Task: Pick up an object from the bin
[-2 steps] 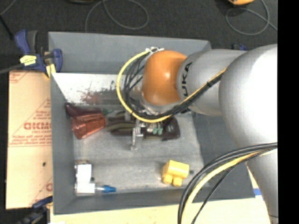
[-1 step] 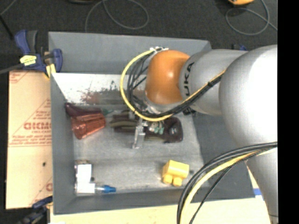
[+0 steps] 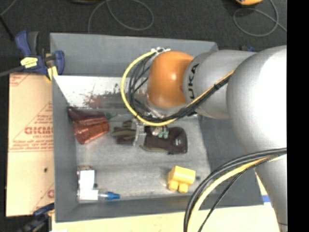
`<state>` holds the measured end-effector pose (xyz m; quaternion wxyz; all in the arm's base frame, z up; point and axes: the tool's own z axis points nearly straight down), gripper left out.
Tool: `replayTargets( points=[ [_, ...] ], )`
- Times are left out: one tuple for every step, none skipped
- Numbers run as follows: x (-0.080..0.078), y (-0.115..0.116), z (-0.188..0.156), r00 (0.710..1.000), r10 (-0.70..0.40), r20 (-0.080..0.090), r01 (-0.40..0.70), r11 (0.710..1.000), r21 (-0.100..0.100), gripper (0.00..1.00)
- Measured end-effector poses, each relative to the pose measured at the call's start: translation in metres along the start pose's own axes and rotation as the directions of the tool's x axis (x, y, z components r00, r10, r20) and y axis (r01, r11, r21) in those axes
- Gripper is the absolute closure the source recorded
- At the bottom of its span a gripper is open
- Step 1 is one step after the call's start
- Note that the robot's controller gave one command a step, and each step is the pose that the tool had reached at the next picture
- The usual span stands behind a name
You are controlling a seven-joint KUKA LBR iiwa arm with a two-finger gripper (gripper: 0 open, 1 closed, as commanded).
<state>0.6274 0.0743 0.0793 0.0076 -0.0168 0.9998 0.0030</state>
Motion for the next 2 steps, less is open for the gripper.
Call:
replayTargets(
  points=[
    [0.0000,0.0000,0.0000,1.000,0.000,0.000,0.000,1.000,0.000,1.00],
    [0.0011,-0.0001,-0.0030,1.000,0.000,-0.003,0.000,1.000,0.000,1.00]
  ],
)
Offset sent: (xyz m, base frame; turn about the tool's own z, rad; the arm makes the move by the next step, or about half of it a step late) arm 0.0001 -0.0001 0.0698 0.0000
